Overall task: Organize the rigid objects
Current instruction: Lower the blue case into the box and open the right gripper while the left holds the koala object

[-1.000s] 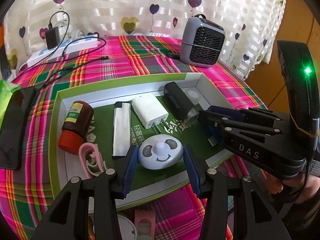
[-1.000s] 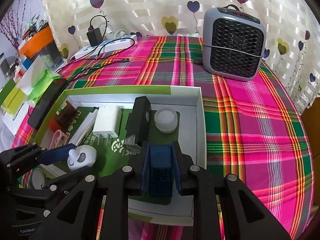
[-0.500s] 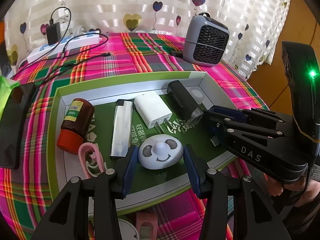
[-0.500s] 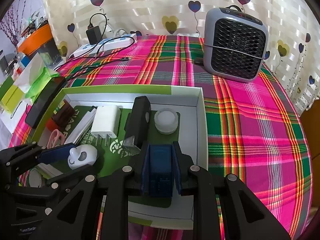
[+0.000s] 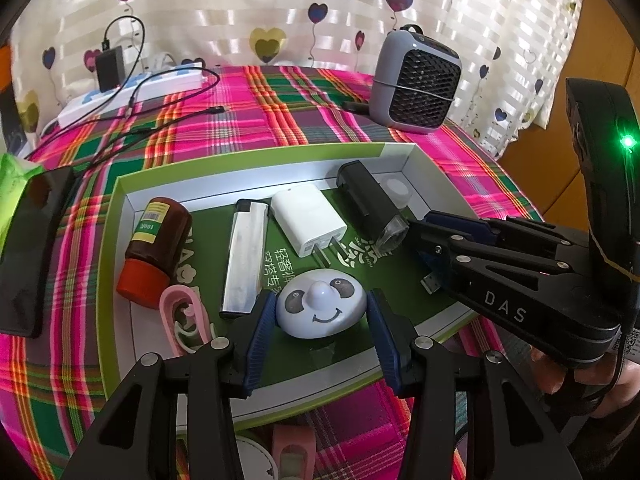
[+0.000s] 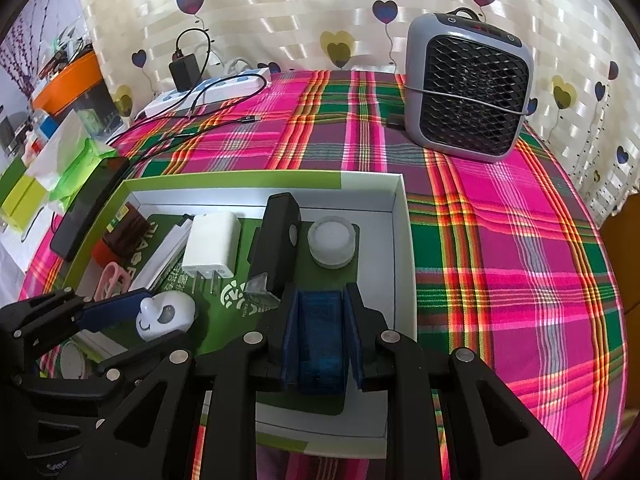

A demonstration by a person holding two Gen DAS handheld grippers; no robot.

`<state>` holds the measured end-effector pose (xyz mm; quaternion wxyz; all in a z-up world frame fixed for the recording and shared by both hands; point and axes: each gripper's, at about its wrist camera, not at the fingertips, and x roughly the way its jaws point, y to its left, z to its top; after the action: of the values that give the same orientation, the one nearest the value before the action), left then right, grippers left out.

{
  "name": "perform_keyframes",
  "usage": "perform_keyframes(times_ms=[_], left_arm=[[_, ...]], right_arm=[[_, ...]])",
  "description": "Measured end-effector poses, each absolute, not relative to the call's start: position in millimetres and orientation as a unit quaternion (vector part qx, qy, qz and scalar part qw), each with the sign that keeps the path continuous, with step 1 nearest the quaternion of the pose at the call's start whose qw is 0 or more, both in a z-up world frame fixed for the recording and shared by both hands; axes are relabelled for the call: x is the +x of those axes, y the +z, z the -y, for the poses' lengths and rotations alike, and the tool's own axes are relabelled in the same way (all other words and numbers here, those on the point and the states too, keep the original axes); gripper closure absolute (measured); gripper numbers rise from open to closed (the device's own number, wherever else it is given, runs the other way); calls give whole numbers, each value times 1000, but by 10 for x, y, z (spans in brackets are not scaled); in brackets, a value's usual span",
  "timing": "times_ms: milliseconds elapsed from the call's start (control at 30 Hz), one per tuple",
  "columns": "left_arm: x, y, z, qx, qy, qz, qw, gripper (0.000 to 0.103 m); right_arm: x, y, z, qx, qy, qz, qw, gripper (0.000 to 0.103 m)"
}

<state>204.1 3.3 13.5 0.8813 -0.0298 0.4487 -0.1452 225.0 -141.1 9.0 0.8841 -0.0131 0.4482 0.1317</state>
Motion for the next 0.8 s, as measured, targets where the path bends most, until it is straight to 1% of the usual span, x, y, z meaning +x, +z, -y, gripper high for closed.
perform_keyframes(times_ms=[133,233,300,367,800], left_arm=[[2029,144,-39,-33,-145,-447,882,57],[2005,162,-43,-33,-144,-445,883,57],[1984,185,-44,-32,-144,-441,885,57],[1958,216,-56,-34,-141,-436,888,57],[1695,443,-147,-31,-136,-409,902,57]], right_arm=[[2242,94,1423,-8,129,-448,885,78],[2226,104,1423,0,132,-448,884,73],[2205,124,1411,3,135,-445,885,62],[2185,148,1400,5,135,-442,887,56],[1960,322,1388,16,140,-423,895,56]])
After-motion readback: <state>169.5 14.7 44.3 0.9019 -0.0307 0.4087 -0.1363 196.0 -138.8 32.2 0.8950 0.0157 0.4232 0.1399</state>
